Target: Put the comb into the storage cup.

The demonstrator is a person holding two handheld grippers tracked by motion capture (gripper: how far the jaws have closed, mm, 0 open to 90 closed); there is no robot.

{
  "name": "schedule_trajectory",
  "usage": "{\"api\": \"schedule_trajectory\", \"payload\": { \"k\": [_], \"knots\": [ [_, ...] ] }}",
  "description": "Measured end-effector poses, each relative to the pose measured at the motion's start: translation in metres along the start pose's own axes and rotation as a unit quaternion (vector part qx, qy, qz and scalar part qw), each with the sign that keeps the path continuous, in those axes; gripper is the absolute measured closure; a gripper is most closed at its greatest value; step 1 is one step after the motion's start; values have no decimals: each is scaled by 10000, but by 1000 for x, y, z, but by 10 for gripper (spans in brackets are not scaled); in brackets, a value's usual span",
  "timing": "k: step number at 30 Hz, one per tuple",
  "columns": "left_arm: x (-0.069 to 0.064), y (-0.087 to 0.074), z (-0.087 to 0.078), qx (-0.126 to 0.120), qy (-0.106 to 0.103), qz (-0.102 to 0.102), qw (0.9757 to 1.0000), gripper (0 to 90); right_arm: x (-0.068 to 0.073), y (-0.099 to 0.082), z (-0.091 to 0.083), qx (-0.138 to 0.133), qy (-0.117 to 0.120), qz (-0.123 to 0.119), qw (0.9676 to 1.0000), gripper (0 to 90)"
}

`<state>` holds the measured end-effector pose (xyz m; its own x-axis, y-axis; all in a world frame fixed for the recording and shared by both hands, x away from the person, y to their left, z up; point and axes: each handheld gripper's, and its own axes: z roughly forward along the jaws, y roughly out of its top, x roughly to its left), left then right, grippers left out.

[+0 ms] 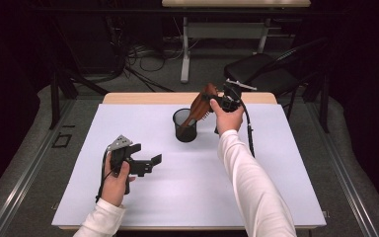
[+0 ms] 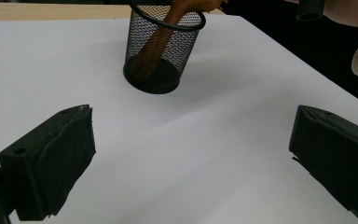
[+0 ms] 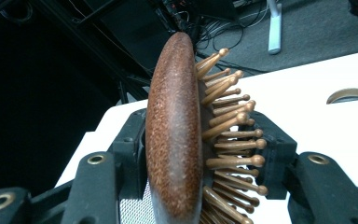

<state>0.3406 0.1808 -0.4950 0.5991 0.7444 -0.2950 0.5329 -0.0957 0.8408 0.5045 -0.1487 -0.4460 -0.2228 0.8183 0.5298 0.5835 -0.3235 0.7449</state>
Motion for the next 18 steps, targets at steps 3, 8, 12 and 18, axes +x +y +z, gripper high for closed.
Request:
{"api": "schedule_trajectory", "payload": {
  "k": [3, 8, 12, 18],
  "knots": [
    [0, 0, 0, 2, -1, 5, 10000, 5, -3, 0, 0, 6, 56, 10, 10000, 458],
    [0, 0, 1, -9, -4, -1, 10000, 5, -6, 0, -1, 67, 135, 60, 9999, 457],
    [0, 0, 1, -4, -7, 5, 10000, 5, -7, 1, -2, 64, 180, 29, 9998, 456],
    [0, 0, 1, -6, -6, 3, 10000, 5, -8, 0, -2, 33, 214, -9, 9998, 455]
  ]
}}
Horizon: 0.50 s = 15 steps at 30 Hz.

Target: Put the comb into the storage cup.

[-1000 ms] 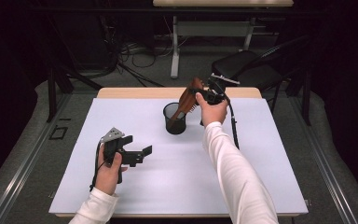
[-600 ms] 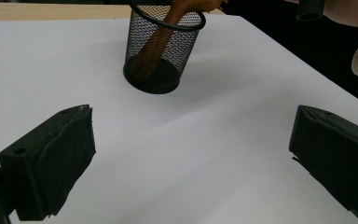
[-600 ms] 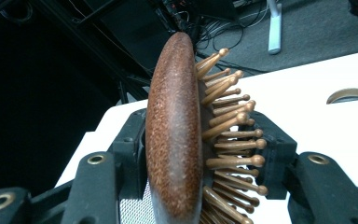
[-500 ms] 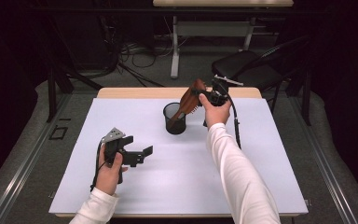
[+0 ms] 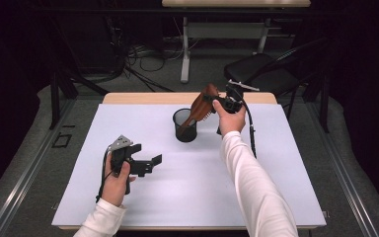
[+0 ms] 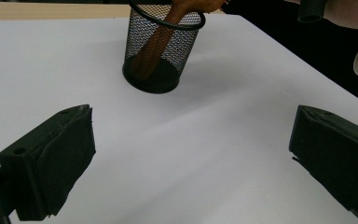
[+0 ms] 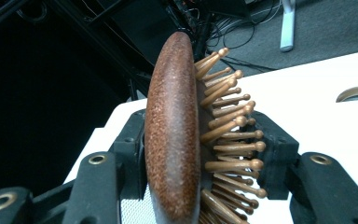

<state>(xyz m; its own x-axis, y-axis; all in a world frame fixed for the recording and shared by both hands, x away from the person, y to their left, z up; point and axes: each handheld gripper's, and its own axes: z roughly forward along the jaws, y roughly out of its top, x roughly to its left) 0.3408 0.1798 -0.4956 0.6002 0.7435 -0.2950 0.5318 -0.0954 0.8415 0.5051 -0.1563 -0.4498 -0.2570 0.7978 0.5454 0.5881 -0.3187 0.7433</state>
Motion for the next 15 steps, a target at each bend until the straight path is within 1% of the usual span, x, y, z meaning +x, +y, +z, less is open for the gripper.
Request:
{"api": "schedule_trajectory", "payload": {
  "k": [1, 2, 4, 8, 12, 15],
  "knots": [
    [0, 0, 0, 0, 0, 2, 10000, 5, 0, 0, 0, 16, 10, 9, 10000, 455],
    [0, 0, 0, 2, 0, 4, 10000, 5, 0, 0, 0, 28, 70, 77, 9999, 455],
    [0, 0, 0, 3, -8, 6, 10000, 5, -1, 0, -1, 53, 44, 60, 10000, 455],
    [0, 0, 0, 1, -8, 5, 10000, 5, -2, 0, -1, 74, 42, 162, 9998, 453],
    [0, 0, 0, 4, -5, 7, 10000, 5, -3, 0, -1, 77, 86, 188, 9998, 447],
    [0, 0, 0, 5, 1, 5, 10000, 5, -4, -1, 0, 140, 95, 211, 9996, 443]
  ]
}}
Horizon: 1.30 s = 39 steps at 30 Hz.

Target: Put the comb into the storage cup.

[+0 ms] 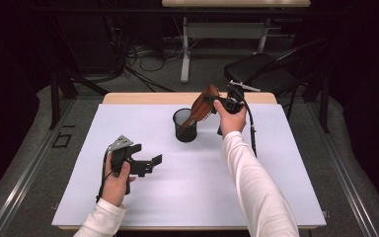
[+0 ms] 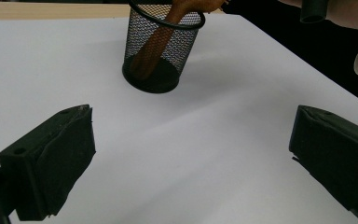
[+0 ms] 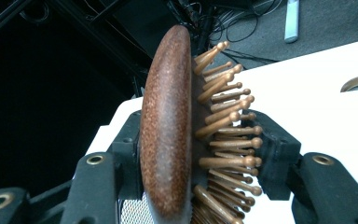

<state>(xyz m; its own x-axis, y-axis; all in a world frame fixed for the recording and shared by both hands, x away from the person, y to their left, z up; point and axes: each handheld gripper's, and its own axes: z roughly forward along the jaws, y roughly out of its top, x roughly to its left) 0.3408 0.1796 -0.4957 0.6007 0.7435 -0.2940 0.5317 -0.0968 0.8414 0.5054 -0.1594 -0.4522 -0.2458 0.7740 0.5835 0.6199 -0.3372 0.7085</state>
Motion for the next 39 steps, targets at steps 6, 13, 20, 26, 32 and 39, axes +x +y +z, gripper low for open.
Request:
{"api": "schedule_trajectory", "payload": {
  "k": [6, 13, 20, 26, 32, 39],
  "knots": [
    [0, 0, 0, 5, -2, 0, 10000, 5, -1, -1, 1, 6, 21, 12, 10000, 421],
    [1, 0, 1, 6, 6, -26, 10000, 5, -1, -1, 0, -56, 28, -18, 10000, 362],
    [1, 0, 1, 25, 10, -30, 10000, 5, -4, 1, -2, -80, -7, -48, 10000, 304],
    [5, 1, -1, -28, 3, -108, 9999, 5, -3, 4, -6, -161, -20, -180, 9997, 288],
    [6, 1, -1, -37, 24, -149, 9999, 5, -4, 6, -10, -170, -41, -215, 9996, 285],
    [7, 1, -2, -33, 29, -141, 9999, 5, -3, 8, -13, -236, 2, -271, 9994, 244]
  ]
}}
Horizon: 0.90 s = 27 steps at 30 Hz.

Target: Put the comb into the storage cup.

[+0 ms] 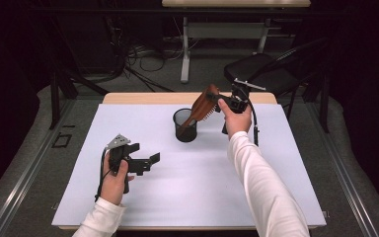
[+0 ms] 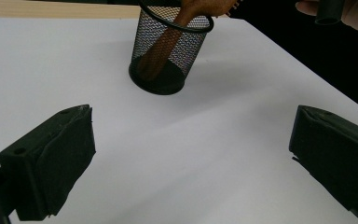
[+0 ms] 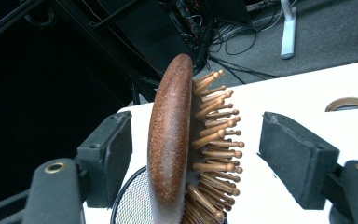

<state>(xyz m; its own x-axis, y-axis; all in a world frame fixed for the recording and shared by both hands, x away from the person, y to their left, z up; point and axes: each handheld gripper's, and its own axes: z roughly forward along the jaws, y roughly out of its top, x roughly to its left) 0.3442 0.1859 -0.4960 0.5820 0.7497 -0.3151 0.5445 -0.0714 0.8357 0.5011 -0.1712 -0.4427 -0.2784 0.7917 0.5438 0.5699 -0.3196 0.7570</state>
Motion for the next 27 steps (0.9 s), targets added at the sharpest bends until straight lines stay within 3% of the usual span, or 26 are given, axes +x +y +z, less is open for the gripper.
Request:
{"api": "schedule_trajectory", "payload": {
  "k": [4, 7, 27],
  "knots": [
    [1, 0, 0, -4, 8, 0, 10000, 5, -1, 1, -2, 31, -22, -6, 10000, 238],
    [1, 0, -1, -29, 8, -20, 10000, 5, -1, 2, -3, -25, -130, -140, 9998, 221],
    [2, 1, -4, -54, 37, -11, 10000, 5, -2, 8, -16, -14, -110, -311, 9995, 222]
  ]
}}
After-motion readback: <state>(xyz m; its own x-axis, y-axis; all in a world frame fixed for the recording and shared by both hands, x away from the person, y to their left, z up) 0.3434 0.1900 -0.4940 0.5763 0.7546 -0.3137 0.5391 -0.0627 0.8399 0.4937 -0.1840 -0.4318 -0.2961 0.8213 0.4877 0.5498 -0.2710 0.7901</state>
